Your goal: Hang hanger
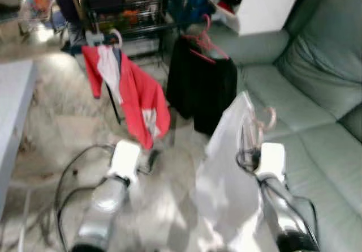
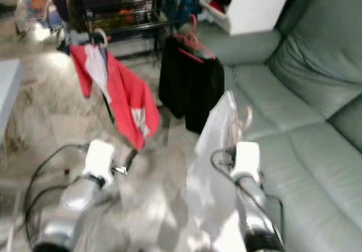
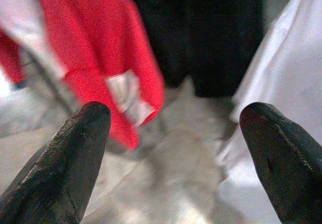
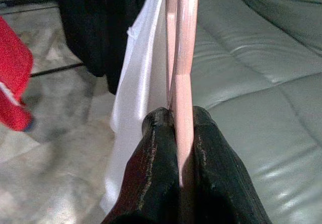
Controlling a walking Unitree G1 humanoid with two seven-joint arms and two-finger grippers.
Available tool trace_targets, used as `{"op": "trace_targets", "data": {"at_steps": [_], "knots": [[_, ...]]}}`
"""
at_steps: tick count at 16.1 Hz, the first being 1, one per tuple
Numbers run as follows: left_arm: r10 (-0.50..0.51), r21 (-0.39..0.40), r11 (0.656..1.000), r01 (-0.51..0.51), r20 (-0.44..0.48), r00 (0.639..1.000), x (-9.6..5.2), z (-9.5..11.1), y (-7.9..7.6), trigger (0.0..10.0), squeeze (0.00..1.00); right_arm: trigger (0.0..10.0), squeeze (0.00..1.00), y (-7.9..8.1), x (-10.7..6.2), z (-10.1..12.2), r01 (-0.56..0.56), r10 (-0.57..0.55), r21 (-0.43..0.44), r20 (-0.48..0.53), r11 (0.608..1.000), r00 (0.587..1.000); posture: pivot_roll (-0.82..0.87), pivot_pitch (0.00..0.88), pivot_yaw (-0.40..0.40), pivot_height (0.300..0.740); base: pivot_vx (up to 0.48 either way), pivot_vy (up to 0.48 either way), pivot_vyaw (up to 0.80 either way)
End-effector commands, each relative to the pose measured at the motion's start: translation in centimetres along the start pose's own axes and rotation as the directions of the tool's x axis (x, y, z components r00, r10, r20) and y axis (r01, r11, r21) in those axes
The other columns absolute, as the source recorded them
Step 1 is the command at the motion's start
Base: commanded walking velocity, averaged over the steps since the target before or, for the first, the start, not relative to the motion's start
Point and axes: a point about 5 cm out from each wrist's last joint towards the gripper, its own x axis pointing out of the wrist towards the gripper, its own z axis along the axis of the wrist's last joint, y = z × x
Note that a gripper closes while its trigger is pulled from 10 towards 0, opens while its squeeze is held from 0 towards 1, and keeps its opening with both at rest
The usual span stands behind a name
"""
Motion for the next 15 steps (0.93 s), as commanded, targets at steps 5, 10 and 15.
{"op": "trace_targets", "data": {"at_steps": [5, 10, 15], "knots": [[-0.013, 0.007, 1.0, 0.013, 0.015, 1.0, -0.1, 0.2, 0.3, 10.0, 0.0, 10.0, 0.0, -0.7, -0.8, 0.5, -0.025, 0.027, -0.037, 0.053, 0.999, 0.998, -0.02, 0.0, 0.03, 0.74, 0.168, 0.0, 0.0], [-0.032, 0.012, 0.999, 0.031, 0.016, 0.999, 0.0, 0.3, 0.1, 10.0, 0.0, 10.0, 0.0, -0.3, -0.7, 0.8, -0.024, 0.025, -0.021, 0.06, 0.999, 0.998, -0.02, 0.0, 0.037, 0.74, 0.318, 0.0, -0.32], [-0.04, 0.016, 0.999, 0.04, 0.001, 0.999, -0.1, 0.1, 0.0, 10.0, 0.0, 10.0, 0.0, -0.1, -0.6, 0.8, -0.021, 0.022, -0.01, 0.057, 1.0, 0.998, -0.02, 0.0, 0.041, 0.74, 0.303, 0.0, 0.0]]}}
